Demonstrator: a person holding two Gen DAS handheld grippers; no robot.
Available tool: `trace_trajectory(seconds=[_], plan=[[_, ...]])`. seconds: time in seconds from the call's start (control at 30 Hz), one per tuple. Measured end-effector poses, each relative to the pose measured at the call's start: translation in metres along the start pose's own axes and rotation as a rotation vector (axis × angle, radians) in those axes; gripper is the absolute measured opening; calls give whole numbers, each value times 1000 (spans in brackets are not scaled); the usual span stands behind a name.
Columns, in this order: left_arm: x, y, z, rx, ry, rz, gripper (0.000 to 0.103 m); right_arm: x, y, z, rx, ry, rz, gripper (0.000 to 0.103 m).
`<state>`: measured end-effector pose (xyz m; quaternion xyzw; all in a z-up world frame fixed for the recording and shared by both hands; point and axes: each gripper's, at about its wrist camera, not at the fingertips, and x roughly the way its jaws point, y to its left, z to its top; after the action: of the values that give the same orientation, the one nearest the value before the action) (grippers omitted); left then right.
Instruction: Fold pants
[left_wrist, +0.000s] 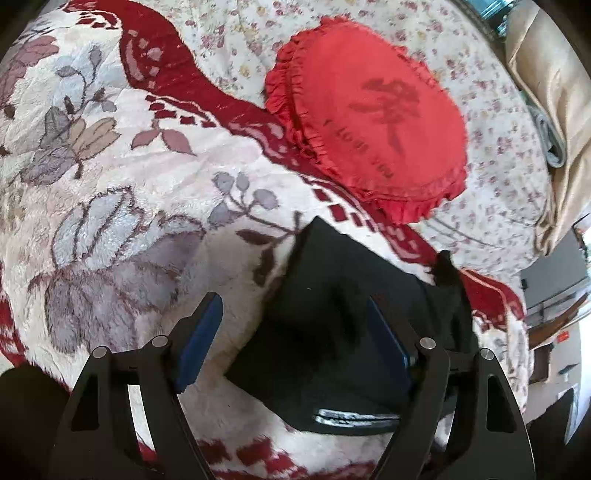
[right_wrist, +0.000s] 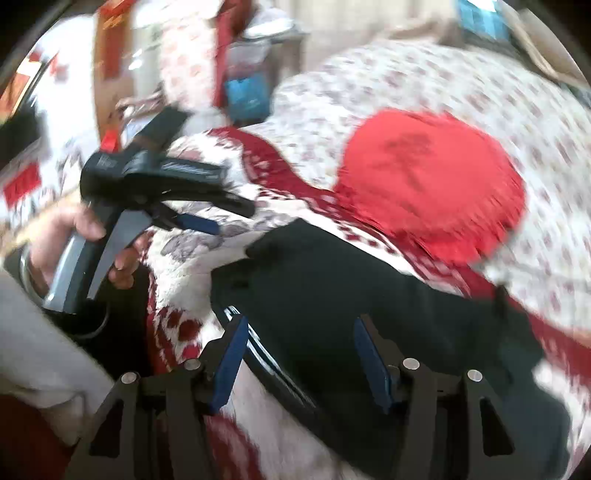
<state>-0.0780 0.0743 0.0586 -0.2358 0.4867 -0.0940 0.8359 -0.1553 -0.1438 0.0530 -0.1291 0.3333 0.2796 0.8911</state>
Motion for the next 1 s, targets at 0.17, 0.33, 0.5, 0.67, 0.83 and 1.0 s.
trace_trajectory(seconds=[0.17,0.33,0.5,0.67,0.83,1.0], plan=[[21,-1,3,21,30,24,79,73,24,4,-22,80,9,50],[33,-9,3,48,38,-5,79,95,7,4,78,98,9,34],[33,-28,1,132,30,-17,47,84,4,10,107,80,77,5],[-1,-30,1,170,-32,-54,20,55,13,26,122,23,146,0],[-4,-20,1,167,-19,-26,20,53,21,24,97,9,49,1],[6,-3,3,90,10,19,49,65,17,22,105,42,2,35]])
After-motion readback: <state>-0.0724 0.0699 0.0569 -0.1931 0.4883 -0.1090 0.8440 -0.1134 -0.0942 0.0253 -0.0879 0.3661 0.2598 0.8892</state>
